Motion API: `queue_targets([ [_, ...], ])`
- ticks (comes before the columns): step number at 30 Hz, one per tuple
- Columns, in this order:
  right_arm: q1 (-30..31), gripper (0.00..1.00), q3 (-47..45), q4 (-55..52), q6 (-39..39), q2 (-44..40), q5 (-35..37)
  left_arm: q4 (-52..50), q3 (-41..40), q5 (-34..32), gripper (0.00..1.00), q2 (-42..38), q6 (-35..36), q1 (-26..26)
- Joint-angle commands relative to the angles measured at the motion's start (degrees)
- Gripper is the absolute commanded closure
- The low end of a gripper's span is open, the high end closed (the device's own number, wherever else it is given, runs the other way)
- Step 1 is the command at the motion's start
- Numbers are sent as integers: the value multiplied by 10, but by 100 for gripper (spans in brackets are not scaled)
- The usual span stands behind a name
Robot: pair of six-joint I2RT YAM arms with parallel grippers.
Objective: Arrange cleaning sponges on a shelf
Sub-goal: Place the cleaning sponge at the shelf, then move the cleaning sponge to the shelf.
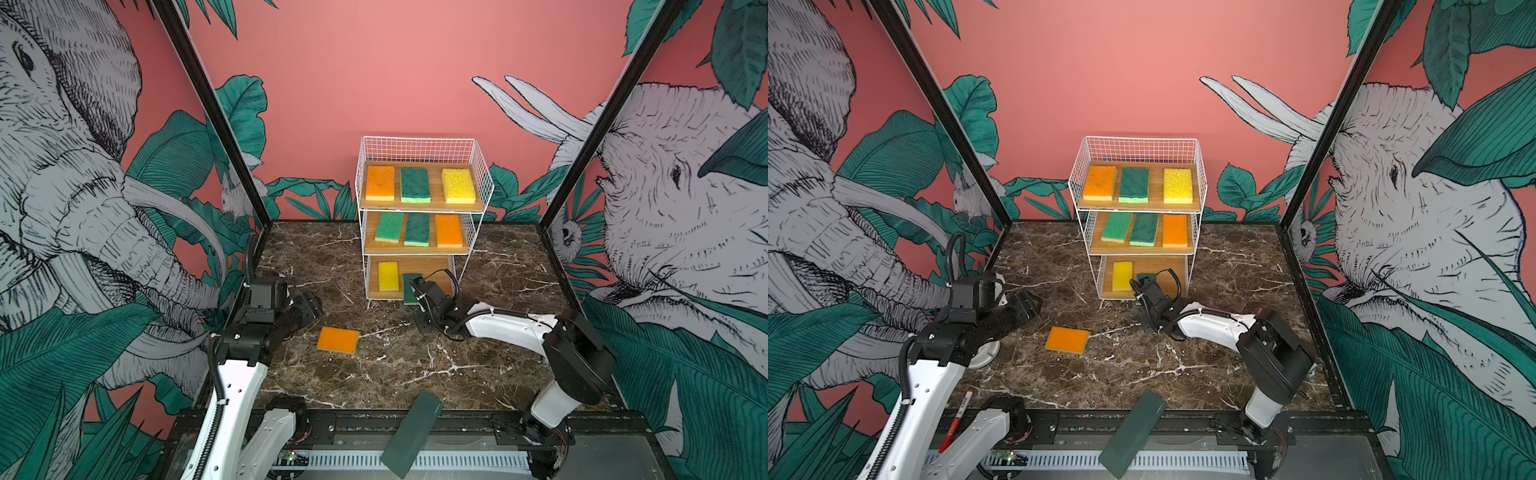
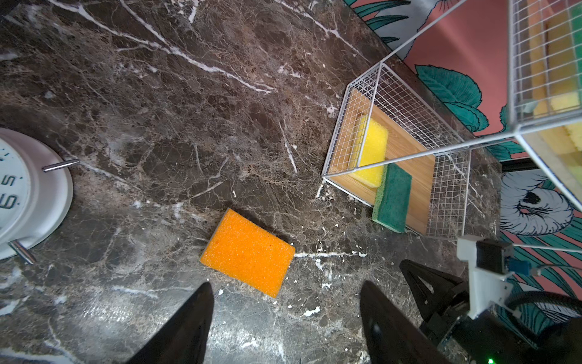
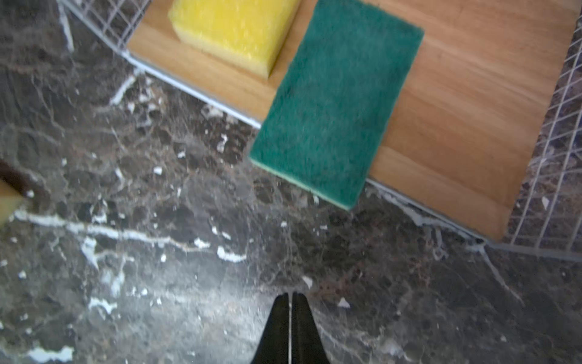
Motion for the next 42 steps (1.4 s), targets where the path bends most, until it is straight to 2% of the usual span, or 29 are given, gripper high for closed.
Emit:
queue_targets([
  [1,1,93,-13,101,-48,12,-10,-28,3,-18,25,-11,8,1],
  [5,1,93,-20,166,-54,41,-29,-30,3,-25,25,-8,10,1],
  [11,-3,93,-12,186,-67,62,-6,-4,-11,-25,25,-2,-7,1],
  [24,-20,93,-19,267,-51,98,45,-12,17,-48,26,3,-2,1],
  [42,-43,92,20,299,-52,132,40,-7,-4,-50,27,12,-11,2],
])
